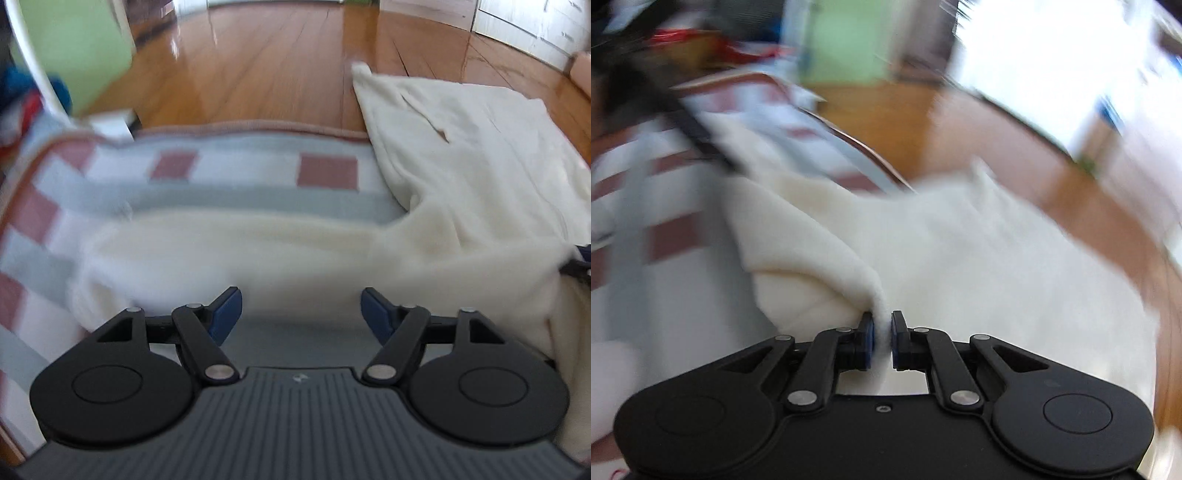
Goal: Fold clothes
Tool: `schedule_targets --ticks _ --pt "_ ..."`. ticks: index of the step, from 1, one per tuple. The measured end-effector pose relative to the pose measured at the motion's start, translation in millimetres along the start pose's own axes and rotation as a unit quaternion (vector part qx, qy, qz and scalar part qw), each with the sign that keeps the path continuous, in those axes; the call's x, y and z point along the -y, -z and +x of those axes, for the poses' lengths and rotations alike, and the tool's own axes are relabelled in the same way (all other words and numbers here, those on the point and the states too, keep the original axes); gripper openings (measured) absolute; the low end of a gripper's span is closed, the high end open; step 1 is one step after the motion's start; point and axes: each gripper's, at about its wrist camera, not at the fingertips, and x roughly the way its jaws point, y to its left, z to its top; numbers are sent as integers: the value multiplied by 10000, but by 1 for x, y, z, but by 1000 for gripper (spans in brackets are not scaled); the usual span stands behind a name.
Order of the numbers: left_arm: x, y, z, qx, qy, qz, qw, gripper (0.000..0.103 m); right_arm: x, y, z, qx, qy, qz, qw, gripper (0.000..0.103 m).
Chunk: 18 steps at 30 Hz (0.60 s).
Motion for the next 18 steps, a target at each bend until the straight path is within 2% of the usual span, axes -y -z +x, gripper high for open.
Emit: schedule_targets --ticks 2,3,8,13,15,17,18 --pt "3 3 5 -24 142 19 9999 66 1 15 14 -221 355 -461 9981 9" --pt "5 4 8 -36 212 29 9998 66 1 22 17 -230 395 -590 9972 9" --pt "14 3 15 -159 247 23 9996 66 10 26 15 -224 212 -162 9994 12" --pt "6 7 18 -127 123 -145 9997 66 16 21 12 -224 125 114 9996 13" --pt "3 9 19 -112 72 -213 9997 66 18 19 10 -189 185 240 9994 19" --pt "0 10 20 -96 21 -281 9996 66 18 16 6 41 292 321 9990 35" --pt "-2 11 21 -89 -4 -315 9995 66 19 14 0 188 285 343 9988 36"
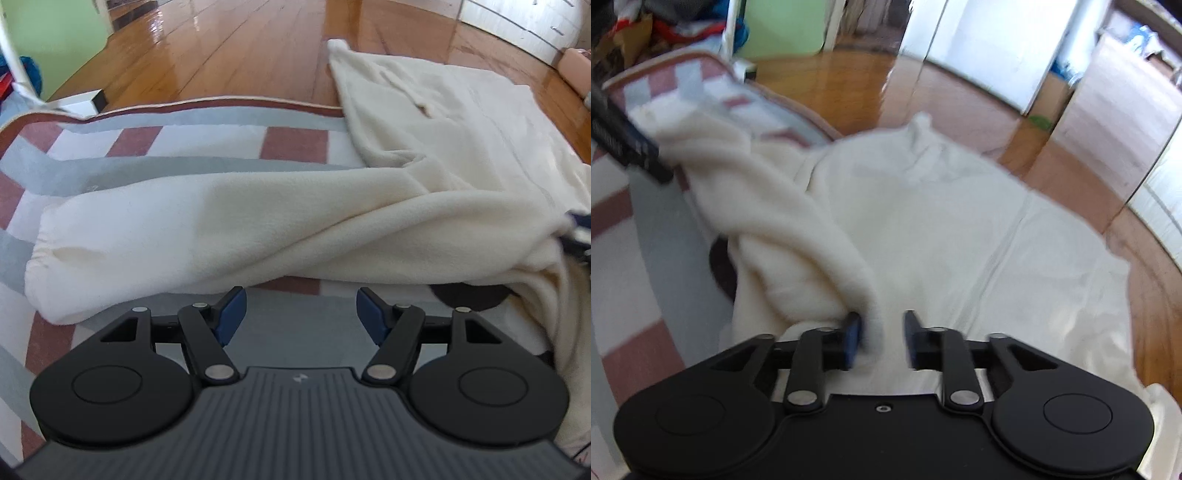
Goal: Fold clothes
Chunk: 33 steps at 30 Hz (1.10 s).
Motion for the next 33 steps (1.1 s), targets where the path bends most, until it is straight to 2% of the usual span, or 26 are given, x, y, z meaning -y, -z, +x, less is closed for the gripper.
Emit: schedule_targets --ticks 3,5,6,10,13,16,18,20,23,24,25,27,31,33 --pt "-5 2 2 25 -75 -102 9999 66 4 -3 -24 556 -243 17 9982 36" --pt "-20 5 4 50 -235 -437 9988 66 7 -5 -41 721 -503 55 9961 36" --pt "-30 7 7 42 -202 -620 9979 66 8 -7 -45 687 -589 129 9958 36" --pt "-63 19 21 -115 475 -1377 9893 66 -10 -15 -38 362 -1057 -263 9934 36" --pt "-75 25 23 47 777 -1716 9821 65 -29 -10 -12 -80 -1179 -492 9918 34" --pt "-75 7 25 216 516 -1492 9872 54 -45 -13 8 -222 -723 -636 9951 34" --pt "-74 -11 24 426 290 -1265 9906 48 -51 -25 14 -137 -418 -612 9972 37" --pt "-71 -40 23 700 111 -982 9926 44 -47 -34 20 -114 -415 -216 9988 37" --pt "-70 -84 21 1087 205 -761 9909 44 -32 -33 27 -27 -608 628 9962 36" --pt "-70 -99 20 1215 240 -689 9899 44 -27 -30 29 21 -702 949 9930 33" --pt "-72 -109 18 1299 297 -699 9886 44 -21 -24 30 46 -679 1243 9899 13" --pt "-77 -123 13 1364 218 -779 9873 44 -9 -15 32 55 -547 1775 9826 11" --pt "-100 -116 1 1397 30 -938 9857 49 20 -10 25 257 -568 2637 9626 10" --pt "-119 -99 -2 1268 -64 -1264 9838 49 25 -12 25 212 -651 2804 9574 10"
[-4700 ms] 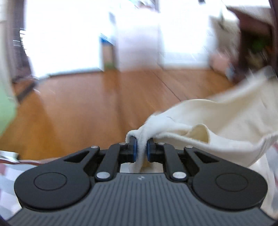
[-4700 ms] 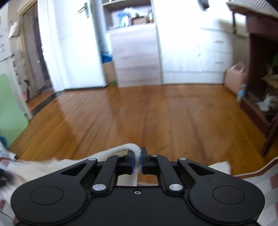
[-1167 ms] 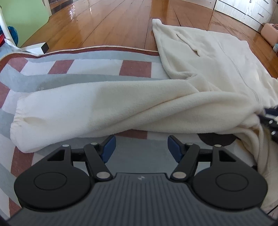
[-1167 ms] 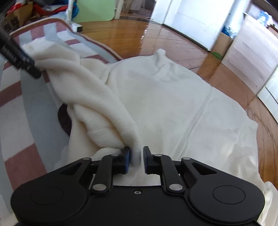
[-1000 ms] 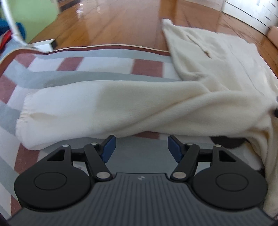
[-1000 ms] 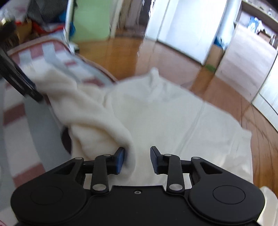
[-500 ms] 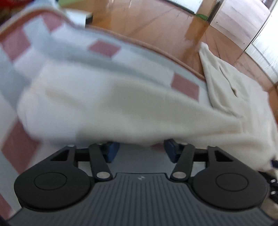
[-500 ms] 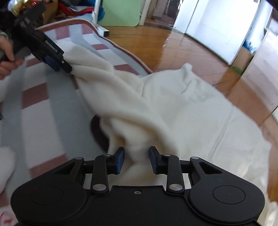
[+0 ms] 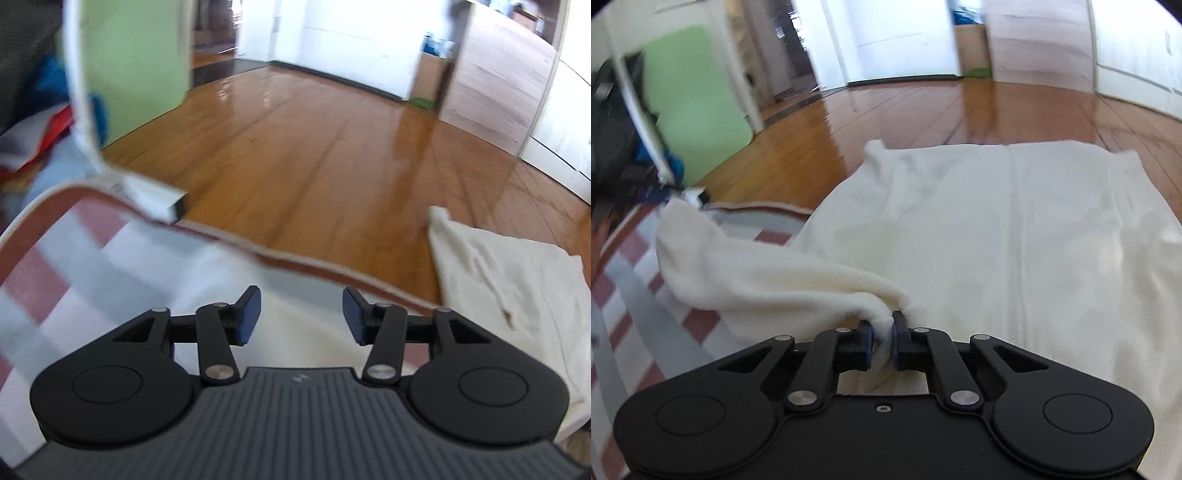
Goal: Fold clothes
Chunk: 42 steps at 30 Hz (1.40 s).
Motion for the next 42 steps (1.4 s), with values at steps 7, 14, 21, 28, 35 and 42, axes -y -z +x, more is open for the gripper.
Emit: schedule_targets --ticks 7,14,21,28,35,42 --pt "-64 30 -6 -286 117 -1271 9914 49 -6 -3 -1 -90 -677 -69 9976 11" --pt "-57 25 12 -337 359 -1307 9902 55 -40 3 -17 -1475 -3338 -1042 9252 13" --pt "-34 35 47 -744 364 -1300 9880 59 -64 24 -12 -1847 -3291 -1850 9074 13" --pt "-6 40 64 -874 -136 -171 9959 10 -66 17 -25 -1529 -3303 -1749 9149 12" --pt "-61 -21 -52 710 8 -997 9925 8 -70 2 -39 -1058 -3470 -1332 9223 12" --pt "-114 -22 -100 1055 -471 -1025 9880 9 -85 16 -20 -682 -4235 -301 9028 11"
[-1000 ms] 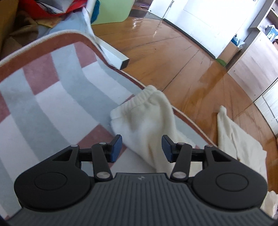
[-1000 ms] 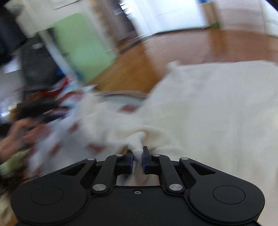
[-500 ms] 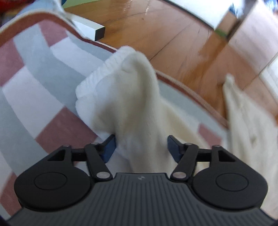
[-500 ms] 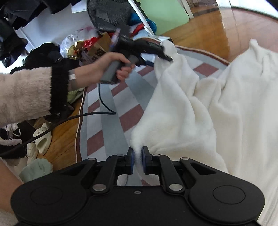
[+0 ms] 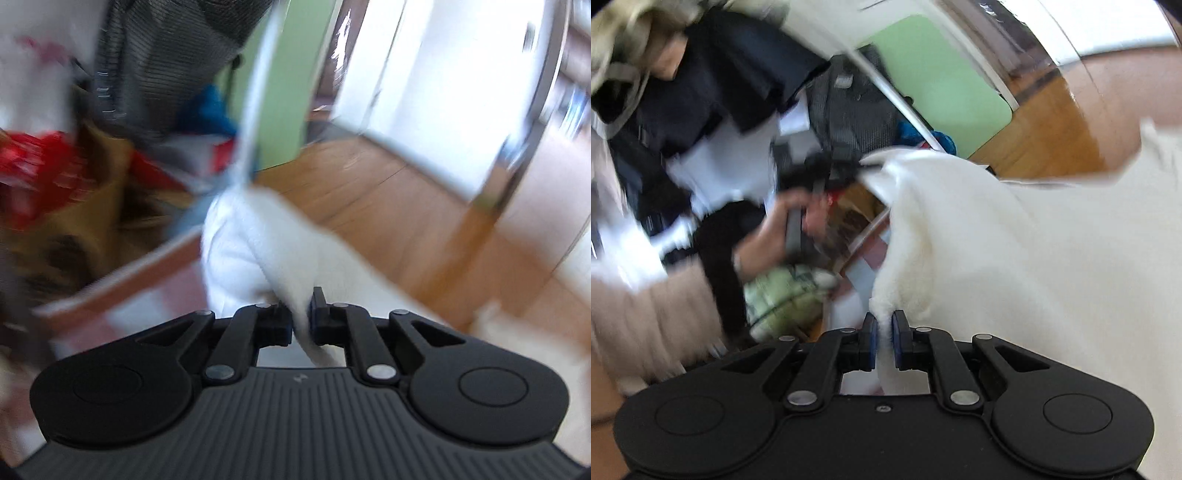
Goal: Fold clothes
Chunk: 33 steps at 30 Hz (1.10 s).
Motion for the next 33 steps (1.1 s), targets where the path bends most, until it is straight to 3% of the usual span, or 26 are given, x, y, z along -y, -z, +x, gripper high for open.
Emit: schedule_targets --ticks 3,5,9,11,13,14,16,18,19,20,23,26,29,33 --pt "-2 7 16 -108 -301 262 9991 9 8 13 40 -658 626 95 9958 11" --pt "-3 12 26 -180 -502 437 9976 9 2 18 51 -865 763 -71 9933 11" --pt "-5 22 47 -324 -902 785 9923 9 -10 12 49 -727 514 -48 9960 11" --pt "-3 15 47 -314 -881 721 9930 15 -20 6 47 -720 202 -169 9971 11" --pt "-5 19 51 -529 -1120 763 9894 21 -32 8 56 -1057 -27 -391 9936 11" --pt "-6 21 53 -643 -1248 787 9870 26 -39 10 62 -1276 63 -635 9898 11" --pt "1 40 54 -738 -1760 1532 9696 29 -46 12 67 -1400 501 -1056 9832 16" --pt "7 65 51 -840 -2148 2294 9456 37 -35 6 60 -1253 800 -828 9854 37" --pt "8 75 46 -882 -2085 2404 9439 41 -26 1 54 -1191 981 -624 9861 47" --pt "8 85 40 -923 -1990 2481 9436 42 -18 -3 49 -1145 1188 -448 9853 48" --pt "4 100 20 -1071 -1313 1876 9675 48 -12 -8 41 -1187 1892 -792 9715 49" --pt "1 108 9 -1308 -663 889 9852 49 -16 -5 42 -1377 2012 -1159 9629 53" --pt "13 115 12 -1529 -19 360 9876 51 -16 -2 48 -1301 2247 -1194 9583 71" --pt "34 132 25 -1862 449 89 9815 61 -11 4 56 -1070 2613 -1041 9537 71"
